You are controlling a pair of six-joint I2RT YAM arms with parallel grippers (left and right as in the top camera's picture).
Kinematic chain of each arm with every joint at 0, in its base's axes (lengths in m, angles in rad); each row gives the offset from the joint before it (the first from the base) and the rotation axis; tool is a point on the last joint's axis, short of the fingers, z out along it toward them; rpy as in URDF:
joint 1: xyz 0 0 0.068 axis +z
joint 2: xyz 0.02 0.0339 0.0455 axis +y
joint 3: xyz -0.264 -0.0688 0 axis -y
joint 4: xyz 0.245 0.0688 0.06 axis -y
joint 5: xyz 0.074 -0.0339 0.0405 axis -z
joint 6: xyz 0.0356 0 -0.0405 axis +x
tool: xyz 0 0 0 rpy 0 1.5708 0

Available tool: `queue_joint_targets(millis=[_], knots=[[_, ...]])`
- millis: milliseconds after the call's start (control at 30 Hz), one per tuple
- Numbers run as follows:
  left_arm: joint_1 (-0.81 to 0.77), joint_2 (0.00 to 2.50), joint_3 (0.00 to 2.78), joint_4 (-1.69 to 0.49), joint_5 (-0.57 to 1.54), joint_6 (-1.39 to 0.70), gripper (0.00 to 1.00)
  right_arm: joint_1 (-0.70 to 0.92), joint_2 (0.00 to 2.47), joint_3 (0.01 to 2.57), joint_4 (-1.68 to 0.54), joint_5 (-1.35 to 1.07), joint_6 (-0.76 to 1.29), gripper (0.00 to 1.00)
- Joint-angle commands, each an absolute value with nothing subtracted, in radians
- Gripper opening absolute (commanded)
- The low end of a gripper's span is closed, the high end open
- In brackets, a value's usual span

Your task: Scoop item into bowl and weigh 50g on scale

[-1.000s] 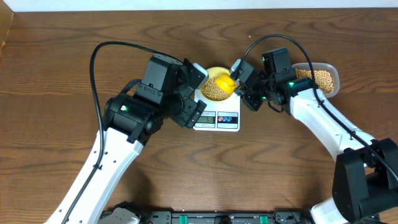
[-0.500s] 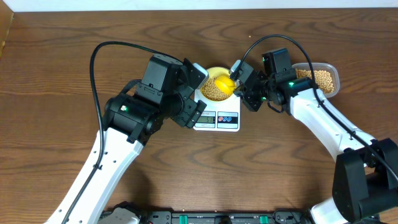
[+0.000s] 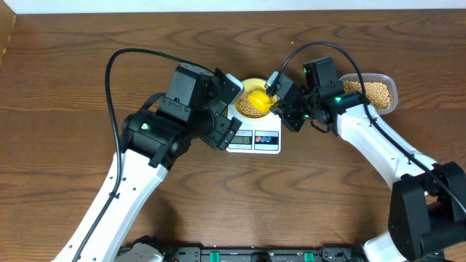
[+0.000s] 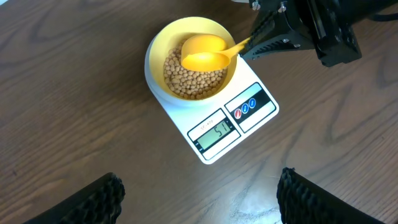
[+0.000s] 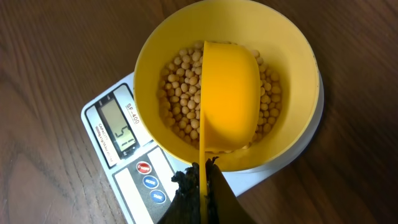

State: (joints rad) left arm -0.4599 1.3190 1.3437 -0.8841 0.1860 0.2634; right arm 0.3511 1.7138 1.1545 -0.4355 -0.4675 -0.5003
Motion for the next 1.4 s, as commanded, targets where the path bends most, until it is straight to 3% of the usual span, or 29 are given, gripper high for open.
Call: queue_joint_targets(millis=[0, 800, 1367], knots=[[-0.456, 1.32, 1.352, -0.886, 0.198, 0.273, 0.8, 0.361, 1.704, 1.165, -0.434, -0.485, -0.51, 0.01], [-0.456, 1.32, 1.352, -0.886, 0.198, 0.272, 0.81, 0.361, 1.704, 1.165, -0.313, -0.552, -0.457, 0.01], [-0.456, 1.32, 1.352, -0.886, 0.198, 0.273, 0.81, 0.362, 1.704, 1.165, -0.32, -0.41, -0.469, 0.01]])
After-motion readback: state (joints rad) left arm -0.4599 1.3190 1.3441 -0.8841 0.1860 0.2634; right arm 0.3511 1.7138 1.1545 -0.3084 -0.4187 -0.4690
